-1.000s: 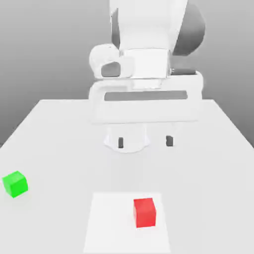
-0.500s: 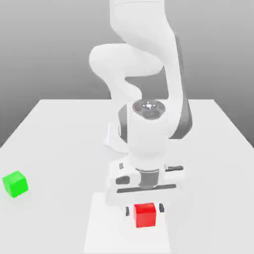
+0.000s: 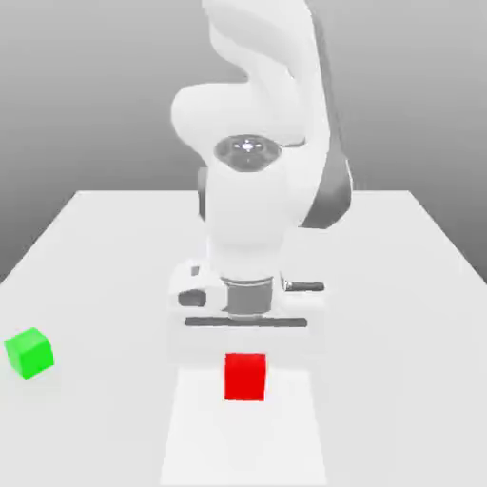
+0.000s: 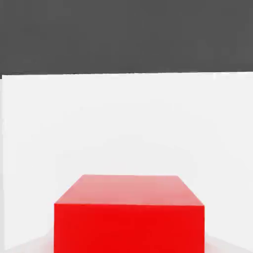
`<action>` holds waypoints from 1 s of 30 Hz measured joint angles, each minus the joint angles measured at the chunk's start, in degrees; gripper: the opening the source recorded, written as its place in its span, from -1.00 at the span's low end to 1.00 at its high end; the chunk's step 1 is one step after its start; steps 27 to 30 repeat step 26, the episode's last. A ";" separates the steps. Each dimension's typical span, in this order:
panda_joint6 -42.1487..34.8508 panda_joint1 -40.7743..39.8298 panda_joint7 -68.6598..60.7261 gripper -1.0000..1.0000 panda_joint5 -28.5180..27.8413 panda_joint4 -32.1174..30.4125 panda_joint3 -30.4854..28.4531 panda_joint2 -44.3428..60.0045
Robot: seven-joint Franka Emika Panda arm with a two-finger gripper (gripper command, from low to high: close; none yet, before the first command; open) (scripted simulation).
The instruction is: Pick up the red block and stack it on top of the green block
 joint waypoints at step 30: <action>3.80 -31.43 18.87 1.00 8.38 5.12 -9.90 9.27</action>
